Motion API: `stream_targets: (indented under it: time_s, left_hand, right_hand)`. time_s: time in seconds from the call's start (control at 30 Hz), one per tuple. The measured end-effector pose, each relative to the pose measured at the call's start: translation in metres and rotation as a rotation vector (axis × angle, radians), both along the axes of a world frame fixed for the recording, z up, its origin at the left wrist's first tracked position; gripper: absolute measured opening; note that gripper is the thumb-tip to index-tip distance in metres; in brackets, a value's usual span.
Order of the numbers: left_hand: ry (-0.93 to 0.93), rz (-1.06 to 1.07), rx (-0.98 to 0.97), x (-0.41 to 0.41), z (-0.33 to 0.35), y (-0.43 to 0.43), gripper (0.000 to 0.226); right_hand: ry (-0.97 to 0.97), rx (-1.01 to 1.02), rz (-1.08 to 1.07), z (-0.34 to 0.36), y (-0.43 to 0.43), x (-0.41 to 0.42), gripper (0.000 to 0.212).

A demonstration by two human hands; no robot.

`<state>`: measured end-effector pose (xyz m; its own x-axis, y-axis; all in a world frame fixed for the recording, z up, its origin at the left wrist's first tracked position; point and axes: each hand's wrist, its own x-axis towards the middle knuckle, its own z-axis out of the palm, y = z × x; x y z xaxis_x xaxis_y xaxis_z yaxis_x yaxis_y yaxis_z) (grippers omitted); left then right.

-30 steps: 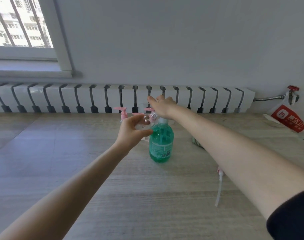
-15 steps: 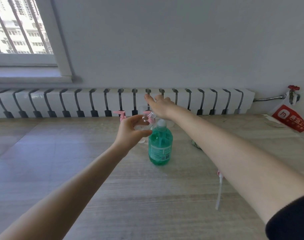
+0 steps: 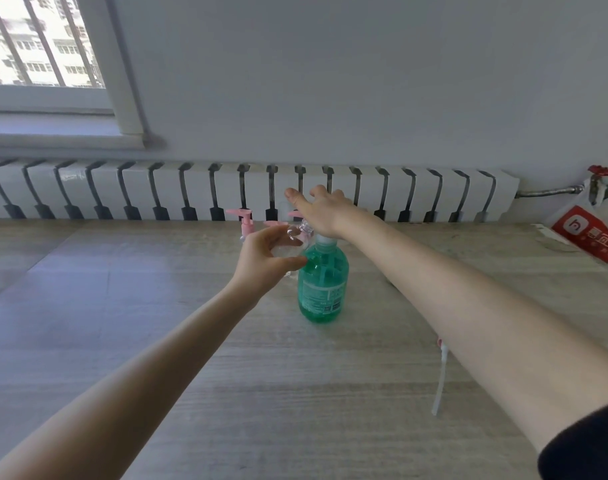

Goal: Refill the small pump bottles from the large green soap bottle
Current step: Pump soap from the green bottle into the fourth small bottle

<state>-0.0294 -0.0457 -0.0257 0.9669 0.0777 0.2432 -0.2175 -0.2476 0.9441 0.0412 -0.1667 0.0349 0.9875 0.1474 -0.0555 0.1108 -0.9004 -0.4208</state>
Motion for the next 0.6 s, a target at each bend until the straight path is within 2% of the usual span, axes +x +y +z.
stream_targets:
  time_s: [0.3,0.4,0.53,0.6]
  left_hand:
    - [0.019,-0.006,0.005,-0.002,0.004,0.001,0.048]
    - [0.031,-0.005,-0.003,-0.001,0.005,0.001,0.048]
    - [0.027,0.001,0.009,-0.001,0.010,0.001,0.049]
    - [0.020,-0.001,0.019,-0.001,0.012,0.001,0.048]
  right_hand:
    - [0.025,0.133,-0.029,0.006,0.001,-0.005,0.082]
    - [-0.019,0.237,-0.025,0.013,0.002,-0.006,0.060]
    - [-0.123,0.360,-0.060,0.027,-0.005,-0.008,0.044]
    - [-0.166,0.341,-0.082,0.029,-0.008,-0.010,0.034]
